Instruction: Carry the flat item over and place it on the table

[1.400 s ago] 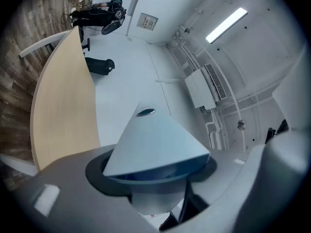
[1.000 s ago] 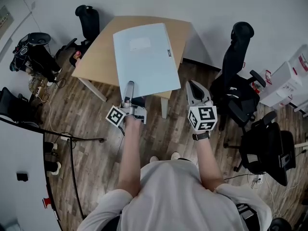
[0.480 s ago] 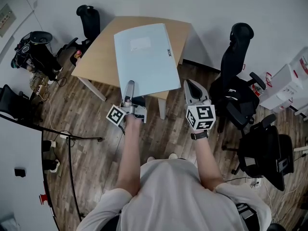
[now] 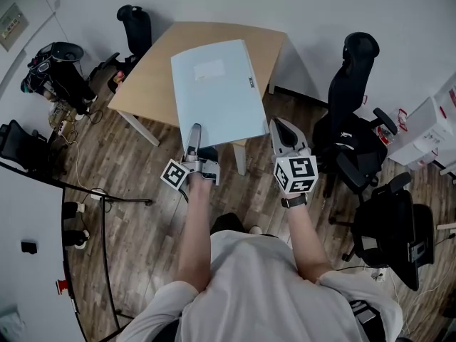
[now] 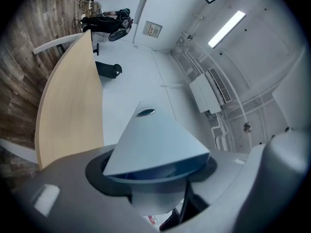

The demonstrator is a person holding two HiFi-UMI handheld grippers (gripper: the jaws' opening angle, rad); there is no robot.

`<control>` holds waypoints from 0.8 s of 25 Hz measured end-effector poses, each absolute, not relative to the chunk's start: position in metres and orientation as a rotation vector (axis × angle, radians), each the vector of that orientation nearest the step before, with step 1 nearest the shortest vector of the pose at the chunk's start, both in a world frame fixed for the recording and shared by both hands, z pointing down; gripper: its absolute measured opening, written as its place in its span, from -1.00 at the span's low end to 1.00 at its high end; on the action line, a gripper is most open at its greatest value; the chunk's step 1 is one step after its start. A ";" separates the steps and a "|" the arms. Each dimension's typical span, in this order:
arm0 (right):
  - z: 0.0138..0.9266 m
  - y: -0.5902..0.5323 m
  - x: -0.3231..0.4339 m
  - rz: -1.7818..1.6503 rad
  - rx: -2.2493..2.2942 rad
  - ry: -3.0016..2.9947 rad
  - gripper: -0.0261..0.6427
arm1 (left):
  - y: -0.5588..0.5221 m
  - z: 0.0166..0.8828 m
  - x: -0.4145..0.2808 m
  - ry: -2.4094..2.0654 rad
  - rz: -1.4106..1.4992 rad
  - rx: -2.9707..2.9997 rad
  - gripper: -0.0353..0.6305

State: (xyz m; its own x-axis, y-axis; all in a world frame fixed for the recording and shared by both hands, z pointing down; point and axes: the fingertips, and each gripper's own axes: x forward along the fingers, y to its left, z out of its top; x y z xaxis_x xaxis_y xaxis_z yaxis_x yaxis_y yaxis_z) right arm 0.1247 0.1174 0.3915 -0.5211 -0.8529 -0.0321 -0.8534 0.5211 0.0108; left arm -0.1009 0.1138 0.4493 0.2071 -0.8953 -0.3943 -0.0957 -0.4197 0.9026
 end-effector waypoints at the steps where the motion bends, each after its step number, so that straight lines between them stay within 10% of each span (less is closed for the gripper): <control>1: 0.392 0.116 0.123 0.035 -1.520 2.724 -0.89 | 0.113 0.451 -0.103 -0.945 -1.297 1.693 -0.01; 20: 0.378 -0.058 0.052 0.063 -1.559 2.658 -0.89 | -0.084 0.437 -0.160 -0.859 -1.300 1.735 -0.01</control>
State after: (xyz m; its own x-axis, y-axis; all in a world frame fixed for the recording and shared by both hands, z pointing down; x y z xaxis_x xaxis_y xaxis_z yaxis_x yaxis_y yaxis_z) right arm 0.0519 -0.0576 0.3776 -0.4868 -0.8706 -0.0718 -0.8730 0.4877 0.0050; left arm -0.1596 -0.0839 0.4365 0.2458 -0.8666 -0.4343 -0.0593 -0.4607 0.8856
